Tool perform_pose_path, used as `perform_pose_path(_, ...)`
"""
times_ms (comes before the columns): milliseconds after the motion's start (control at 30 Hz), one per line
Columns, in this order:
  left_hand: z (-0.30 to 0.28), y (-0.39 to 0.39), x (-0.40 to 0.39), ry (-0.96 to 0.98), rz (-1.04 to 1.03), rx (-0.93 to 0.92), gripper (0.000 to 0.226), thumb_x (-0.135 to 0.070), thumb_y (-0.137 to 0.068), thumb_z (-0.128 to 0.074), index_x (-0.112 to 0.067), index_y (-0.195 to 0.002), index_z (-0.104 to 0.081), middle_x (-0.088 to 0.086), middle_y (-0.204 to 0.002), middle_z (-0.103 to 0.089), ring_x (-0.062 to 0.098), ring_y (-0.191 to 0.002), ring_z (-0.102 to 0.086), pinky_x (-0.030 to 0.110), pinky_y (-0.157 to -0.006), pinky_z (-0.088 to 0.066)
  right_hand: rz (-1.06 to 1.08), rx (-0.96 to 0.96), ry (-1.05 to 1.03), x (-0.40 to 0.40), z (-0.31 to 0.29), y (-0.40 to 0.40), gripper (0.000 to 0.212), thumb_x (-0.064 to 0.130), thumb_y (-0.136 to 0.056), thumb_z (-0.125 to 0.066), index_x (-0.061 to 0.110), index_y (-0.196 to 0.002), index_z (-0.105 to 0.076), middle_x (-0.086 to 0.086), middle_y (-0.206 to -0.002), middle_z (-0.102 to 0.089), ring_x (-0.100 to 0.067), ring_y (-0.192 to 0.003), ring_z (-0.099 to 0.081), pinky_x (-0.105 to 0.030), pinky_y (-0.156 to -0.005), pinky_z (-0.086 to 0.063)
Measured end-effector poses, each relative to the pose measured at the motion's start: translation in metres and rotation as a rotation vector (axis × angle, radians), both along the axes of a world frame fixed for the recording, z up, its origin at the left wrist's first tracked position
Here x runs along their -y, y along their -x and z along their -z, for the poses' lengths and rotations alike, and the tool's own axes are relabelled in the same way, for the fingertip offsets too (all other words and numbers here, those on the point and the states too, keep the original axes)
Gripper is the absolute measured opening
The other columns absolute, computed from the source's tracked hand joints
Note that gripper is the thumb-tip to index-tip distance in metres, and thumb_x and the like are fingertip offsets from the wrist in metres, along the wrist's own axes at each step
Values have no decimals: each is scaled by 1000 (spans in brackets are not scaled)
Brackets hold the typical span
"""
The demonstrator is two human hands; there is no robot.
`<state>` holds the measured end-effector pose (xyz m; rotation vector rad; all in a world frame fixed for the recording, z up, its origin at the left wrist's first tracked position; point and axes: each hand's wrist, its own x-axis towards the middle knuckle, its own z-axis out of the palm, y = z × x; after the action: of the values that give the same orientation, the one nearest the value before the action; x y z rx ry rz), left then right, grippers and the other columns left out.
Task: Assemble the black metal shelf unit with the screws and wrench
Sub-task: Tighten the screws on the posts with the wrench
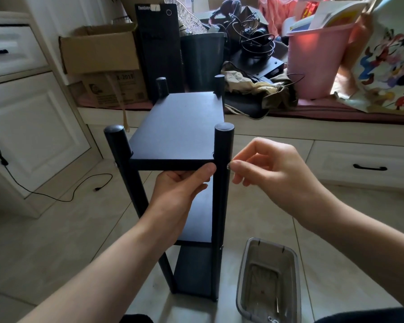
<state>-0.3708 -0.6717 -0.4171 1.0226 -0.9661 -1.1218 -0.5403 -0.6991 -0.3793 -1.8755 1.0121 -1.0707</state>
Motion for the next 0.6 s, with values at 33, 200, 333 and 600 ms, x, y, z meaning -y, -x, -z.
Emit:
perform_pose_path(33, 0, 0, 0, 1, -3, -1, 24, -44, -53, -80, -29, -71, -79, -9, -78, -73, 4, -77, -68, 24, -80, -47, -51, 90, -166, 0, 0, 0, 10, 19, -88, -70, 17, -79, -66, 2, -69, -71, -8, -62, -62, -22, -66, -52)
perform_pose_path(200, 0, -1, 0, -3, -5, -2, 26, -44, -52, -81, -29, -73, -80, -8, -80, -74, 5, -78, -68, 26, -82, -48, -49, 99, -195, 3, 3, 2, 10, 21, -88, -71, 18, -78, -68, 2, -69, -71, -8, -63, -62, -22, -65, -52)
perform_pose_path(333, 0, -1, -1, -1, 8, -9, 26, -43, -54, -81, -27, -75, -80, -7, -82, -73, 6, -78, -67, 24, -81, -50, 54, -90, 167, 4, 5, 0, 11, 24, -85, -72, 26, -77, -64, 12, -73, -69, -7, -66, -64, -17, -63, -50)
perform_pose_path(600, -3, -1, -10, -17, 3, 42, 27, -50, -57, -78, -30, -75, -80, -10, -76, -72, 4, -78, -68, 18, -74, -56, -51, 157, -246, 10, 16, 1, 15, 29, -85, -72, 20, -96, -68, 1, -87, -74, -11, -80, -70, -23, -70, -55)
